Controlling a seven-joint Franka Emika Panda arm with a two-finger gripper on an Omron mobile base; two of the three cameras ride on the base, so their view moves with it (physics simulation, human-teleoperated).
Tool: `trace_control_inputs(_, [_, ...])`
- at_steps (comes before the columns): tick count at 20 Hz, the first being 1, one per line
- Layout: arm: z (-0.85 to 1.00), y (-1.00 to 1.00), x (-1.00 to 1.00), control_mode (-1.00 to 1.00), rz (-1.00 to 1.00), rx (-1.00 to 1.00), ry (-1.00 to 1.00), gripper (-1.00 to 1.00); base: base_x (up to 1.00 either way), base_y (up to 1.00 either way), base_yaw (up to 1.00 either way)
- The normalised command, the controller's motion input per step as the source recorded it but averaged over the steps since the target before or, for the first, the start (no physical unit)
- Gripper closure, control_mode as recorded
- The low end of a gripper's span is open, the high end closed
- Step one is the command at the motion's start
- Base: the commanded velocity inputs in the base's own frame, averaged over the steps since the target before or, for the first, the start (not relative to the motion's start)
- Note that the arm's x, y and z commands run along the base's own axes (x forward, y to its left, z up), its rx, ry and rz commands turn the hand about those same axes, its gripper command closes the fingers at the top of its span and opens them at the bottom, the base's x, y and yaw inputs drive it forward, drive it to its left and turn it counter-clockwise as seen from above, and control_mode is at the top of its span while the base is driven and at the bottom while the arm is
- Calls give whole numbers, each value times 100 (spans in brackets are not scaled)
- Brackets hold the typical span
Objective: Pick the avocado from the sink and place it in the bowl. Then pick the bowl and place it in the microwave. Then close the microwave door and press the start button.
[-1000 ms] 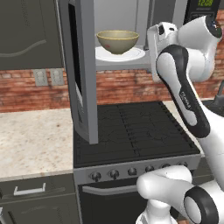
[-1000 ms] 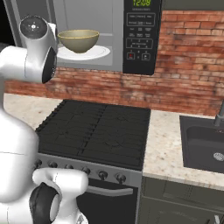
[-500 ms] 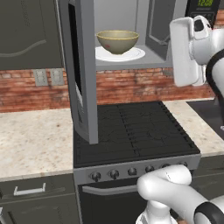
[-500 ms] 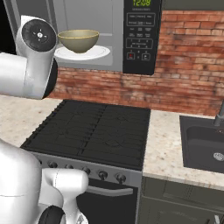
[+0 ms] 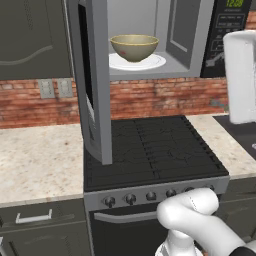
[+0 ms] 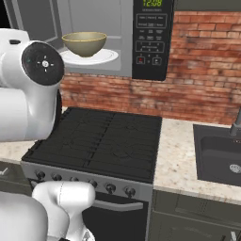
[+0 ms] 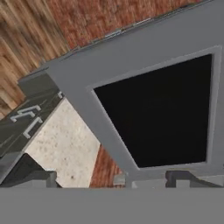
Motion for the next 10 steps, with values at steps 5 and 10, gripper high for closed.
trace_control_inputs(5, [0, 6, -100, -100, 18, 1, -4, -100, 0, 0, 0])
trace_control_inputs(10, [0, 27, -100, -100, 10, 1, -3, -100, 0, 0, 0])
